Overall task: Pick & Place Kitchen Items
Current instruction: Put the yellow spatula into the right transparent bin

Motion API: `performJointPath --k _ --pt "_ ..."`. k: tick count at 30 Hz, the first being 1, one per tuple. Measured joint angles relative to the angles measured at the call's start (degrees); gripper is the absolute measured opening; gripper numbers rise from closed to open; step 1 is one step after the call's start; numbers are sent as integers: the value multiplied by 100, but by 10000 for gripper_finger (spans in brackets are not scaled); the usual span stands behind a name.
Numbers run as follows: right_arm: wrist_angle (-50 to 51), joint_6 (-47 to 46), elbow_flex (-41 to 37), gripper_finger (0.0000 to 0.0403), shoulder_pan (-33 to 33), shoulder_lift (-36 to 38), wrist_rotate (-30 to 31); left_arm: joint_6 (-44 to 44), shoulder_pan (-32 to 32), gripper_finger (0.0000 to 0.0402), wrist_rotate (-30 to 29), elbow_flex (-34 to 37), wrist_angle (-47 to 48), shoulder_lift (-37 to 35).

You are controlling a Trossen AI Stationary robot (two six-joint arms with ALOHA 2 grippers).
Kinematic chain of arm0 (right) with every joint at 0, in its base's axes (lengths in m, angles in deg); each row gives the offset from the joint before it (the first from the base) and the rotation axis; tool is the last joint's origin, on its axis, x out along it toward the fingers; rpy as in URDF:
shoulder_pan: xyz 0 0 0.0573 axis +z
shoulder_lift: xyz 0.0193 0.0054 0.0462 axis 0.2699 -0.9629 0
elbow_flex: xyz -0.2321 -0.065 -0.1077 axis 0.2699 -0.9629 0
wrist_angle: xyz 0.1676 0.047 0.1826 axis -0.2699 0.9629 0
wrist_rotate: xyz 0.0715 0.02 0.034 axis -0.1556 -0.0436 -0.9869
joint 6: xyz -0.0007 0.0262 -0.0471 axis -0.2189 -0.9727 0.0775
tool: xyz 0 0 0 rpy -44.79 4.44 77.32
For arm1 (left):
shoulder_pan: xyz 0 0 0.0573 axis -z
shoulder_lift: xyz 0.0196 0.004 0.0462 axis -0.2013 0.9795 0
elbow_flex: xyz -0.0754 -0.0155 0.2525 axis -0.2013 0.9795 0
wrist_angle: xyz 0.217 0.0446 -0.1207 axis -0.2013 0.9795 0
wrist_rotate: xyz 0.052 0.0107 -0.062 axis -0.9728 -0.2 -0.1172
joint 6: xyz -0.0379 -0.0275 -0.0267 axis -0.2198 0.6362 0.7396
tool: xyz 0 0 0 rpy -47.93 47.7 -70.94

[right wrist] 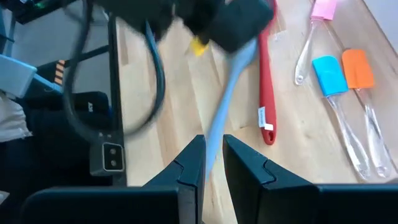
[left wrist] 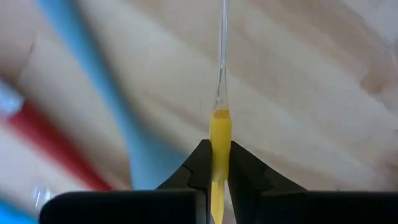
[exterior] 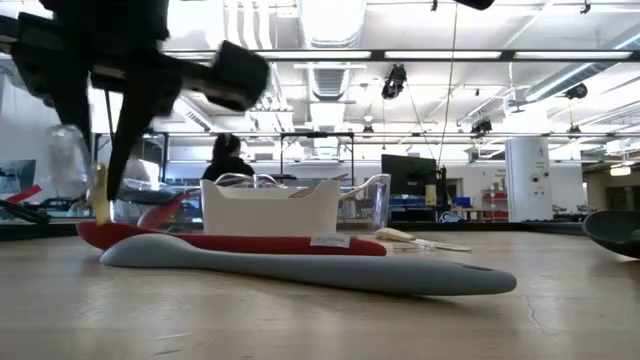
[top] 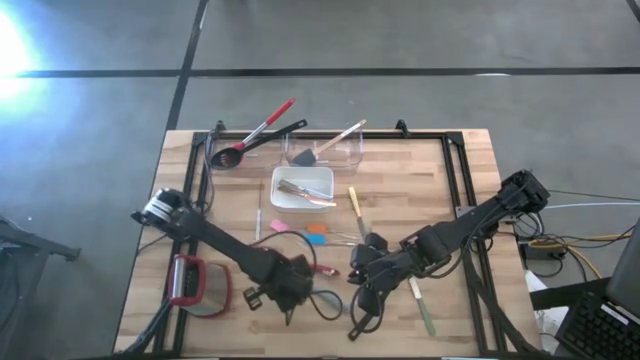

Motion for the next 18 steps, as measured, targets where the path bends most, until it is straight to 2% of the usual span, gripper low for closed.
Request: performJointPath --k 4,10,14,18 --pt "192 244 0 52 0 0 268 322 -55 30 -386 598 -295 -858" --pt "506 732 -2 52 -76 164 1354 628 -457 30 -1353 1603 -1294 -2394" --pt "535 1129 -2 52 -194 282 2385 523 -1003 30 -1748 2300 -2486 -3326" --pt "529 1612 -2 52 -385 337 3257 159 -1730 30 -1755 2993 -4230 -4035"
